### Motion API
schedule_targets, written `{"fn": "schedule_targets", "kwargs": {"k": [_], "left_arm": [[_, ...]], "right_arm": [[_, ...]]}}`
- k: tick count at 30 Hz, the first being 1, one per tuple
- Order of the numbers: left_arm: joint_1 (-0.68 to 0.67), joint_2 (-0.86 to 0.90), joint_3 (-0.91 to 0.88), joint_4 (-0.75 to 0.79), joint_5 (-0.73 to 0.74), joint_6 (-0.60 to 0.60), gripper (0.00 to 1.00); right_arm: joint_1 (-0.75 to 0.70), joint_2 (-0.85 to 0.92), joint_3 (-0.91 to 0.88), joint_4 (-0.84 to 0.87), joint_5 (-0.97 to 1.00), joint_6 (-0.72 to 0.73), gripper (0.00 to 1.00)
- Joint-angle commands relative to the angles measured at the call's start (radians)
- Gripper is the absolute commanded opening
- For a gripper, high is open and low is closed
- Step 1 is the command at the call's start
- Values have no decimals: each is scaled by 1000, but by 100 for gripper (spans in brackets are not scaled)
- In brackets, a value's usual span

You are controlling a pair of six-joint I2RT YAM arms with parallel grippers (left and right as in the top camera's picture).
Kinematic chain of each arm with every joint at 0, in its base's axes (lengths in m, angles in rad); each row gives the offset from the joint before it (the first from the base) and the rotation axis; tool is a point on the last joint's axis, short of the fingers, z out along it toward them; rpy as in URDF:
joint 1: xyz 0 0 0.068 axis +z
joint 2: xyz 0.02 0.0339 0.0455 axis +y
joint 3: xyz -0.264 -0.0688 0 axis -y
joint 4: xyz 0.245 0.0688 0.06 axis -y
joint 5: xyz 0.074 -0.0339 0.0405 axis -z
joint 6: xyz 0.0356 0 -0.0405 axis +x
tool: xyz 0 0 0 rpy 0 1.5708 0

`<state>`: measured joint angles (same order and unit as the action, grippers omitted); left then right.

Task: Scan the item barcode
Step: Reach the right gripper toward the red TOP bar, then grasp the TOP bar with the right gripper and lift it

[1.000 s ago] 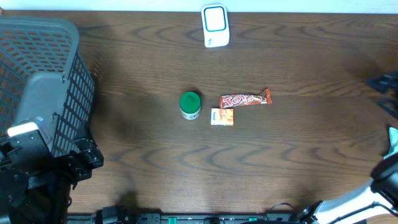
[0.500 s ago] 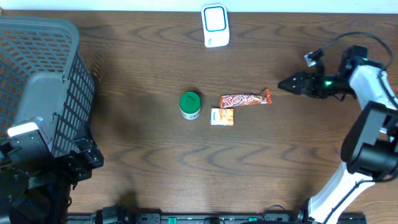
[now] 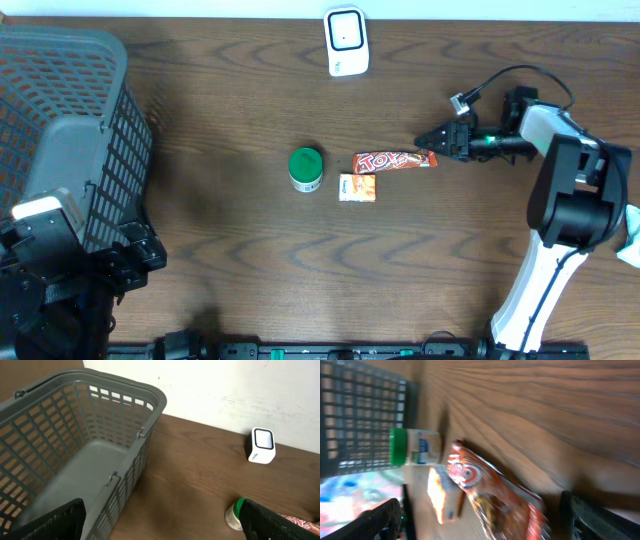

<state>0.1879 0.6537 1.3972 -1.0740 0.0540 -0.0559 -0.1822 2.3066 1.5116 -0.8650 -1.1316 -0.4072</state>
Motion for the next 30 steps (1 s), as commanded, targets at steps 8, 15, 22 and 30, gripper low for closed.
{"fn": "schedule_targets", "kwargs": {"k": [8, 15, 22, 30], "left_arm": [[-3, -2, -2, 0, 10, -9, 98], [-3, -2, -2, 0, 10, -9, 98], [-3, -2, -2, 0, 10, -9, 98], [-3, -2, -2, 0, 10, -9, 98]], "right_arm": [[40, 163, -35, -29, 270, -29, 94], [40, 163, -35, -125, 376, -77, 57], [40, 163, -35, -146, 385, -80, 18], [35, 125, 14, -224, 380, -79, 10]]}}
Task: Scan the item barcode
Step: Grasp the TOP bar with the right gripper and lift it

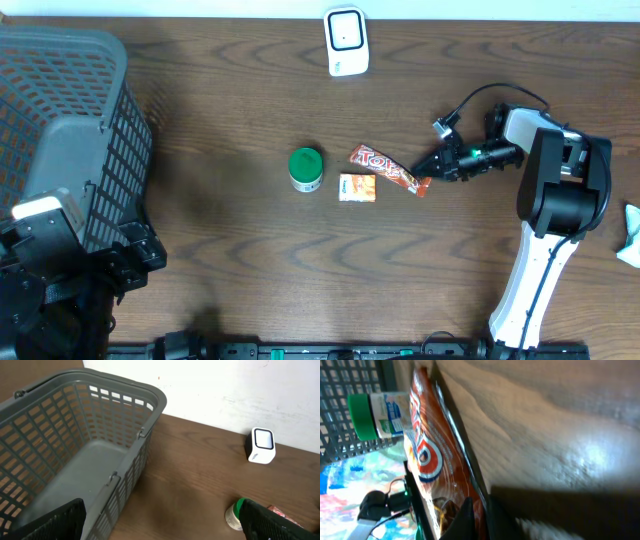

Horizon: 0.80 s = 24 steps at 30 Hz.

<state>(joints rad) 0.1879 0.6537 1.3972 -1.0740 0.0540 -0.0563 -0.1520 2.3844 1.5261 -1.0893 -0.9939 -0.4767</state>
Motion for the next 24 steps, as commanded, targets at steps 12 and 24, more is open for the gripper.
{"fn": "schedule_targets", "kwargs": {"k": [12, 24], "left_arm": [[-3, -2, -2, 0, 10, -9, 98], [-3, -2, -2, 0, 10, -9, 98]], "right_arm": [[56, -320, 95, 21, 508, 268, 1], [302, -377, 64, 22, 767, 457, 1]]}}
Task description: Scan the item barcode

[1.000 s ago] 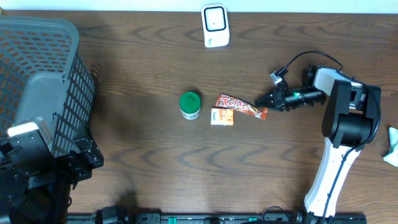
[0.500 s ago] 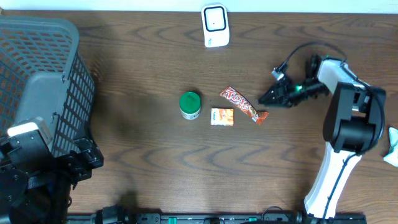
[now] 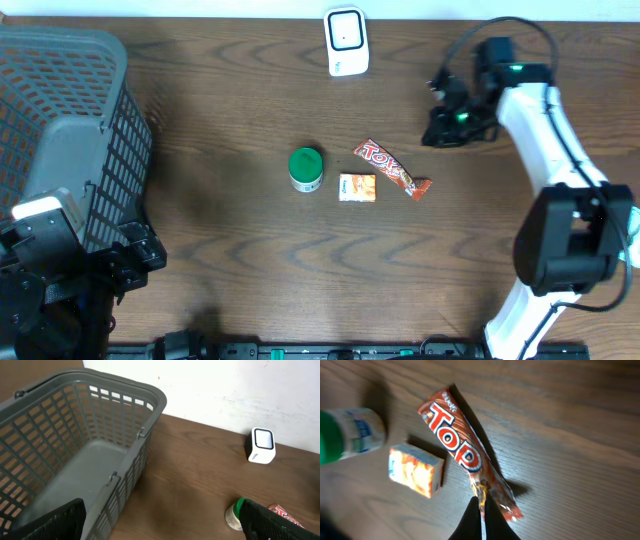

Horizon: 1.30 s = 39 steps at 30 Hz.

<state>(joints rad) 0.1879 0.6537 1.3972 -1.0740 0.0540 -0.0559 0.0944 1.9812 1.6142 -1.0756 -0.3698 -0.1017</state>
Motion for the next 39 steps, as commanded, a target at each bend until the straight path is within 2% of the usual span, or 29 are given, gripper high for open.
{"fn": "schedule_targets", "kwargs": {"k": [1, 7, 12, 24, 29, 39], "left_arm": [[-3, -2, -2, 0, 10, -9, 98], [-3, -2, -2, 0, 10, -9, 98], [-3, -2, -2, 0, 10, -9, 98], [-3, -2, -2, 0, 10, -9, 98], [-3, -2, -2, 0, 10, -9, 98], [-3, -2, -2, 0, 10, -9, 98]], "right_arm": [[74, 31, -28, 15, 171, 96, 1], [152, 35, -67, 57, 207, 122, 1], [176, 35, -133, 114, 303, 214, 1], [181, 35, -271, 182, 297, 221, 1], [181, 21, -224, 148, 297, 221, 1], [201, 19, -13, -14, 256, 221, 1]]}}
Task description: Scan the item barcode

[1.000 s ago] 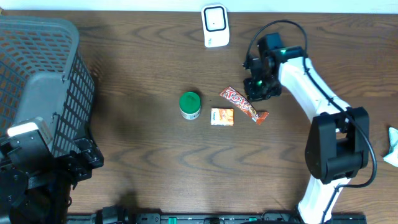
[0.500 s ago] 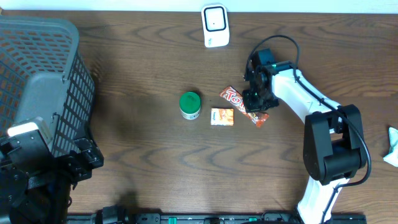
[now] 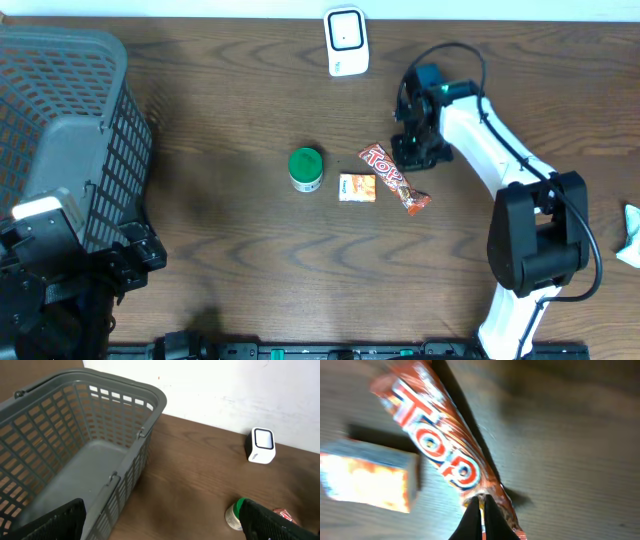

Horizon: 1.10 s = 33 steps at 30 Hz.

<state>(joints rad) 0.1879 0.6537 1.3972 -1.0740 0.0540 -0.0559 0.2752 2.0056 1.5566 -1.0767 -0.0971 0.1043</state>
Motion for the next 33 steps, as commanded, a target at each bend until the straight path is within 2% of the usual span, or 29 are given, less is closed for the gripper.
{"fn": "schedule_targets", "kwargs": {"k": [1, 7, 19, 24, 29, 30, 31, 32, 33], "left_arm": [[-3, -2, -2, 0, 10, -9, 98], [-3, -2, -2, 0, 10, -9, 98], [-3, -2, -2, 0, 10, -9, 98], [-3, -2, -2, 0, 10, -9, 98], [-3, -2, -2, 0, 10, -9, 98], [-3, -2, -2, 0, 10, -9, 98], [-3, -2, -2, 0, 10, -9, 98], [-3, -2, -2, 0, 10, -9, 98], [-3, -2, -2, 0, 10, -9, 98]], "right_arm": [[23, -6, 49, -13, -18, 15, 1], [44, -3, 10, 26, -17, 15, 1], [61, -3, -233, 202, -14, 90, 1], [60, -16, -186, 144, -14, 90, 1], [60, -50, -43, 8, -14, 89, 1], [60, -54, -24, -7, -14, 86, 3], [60, -59, -8, -21, -18, 72, 14], [60, -60, 3, -34, -25, 56, 31], [60, -60, 9, -42, -36, 40, 44]]}}
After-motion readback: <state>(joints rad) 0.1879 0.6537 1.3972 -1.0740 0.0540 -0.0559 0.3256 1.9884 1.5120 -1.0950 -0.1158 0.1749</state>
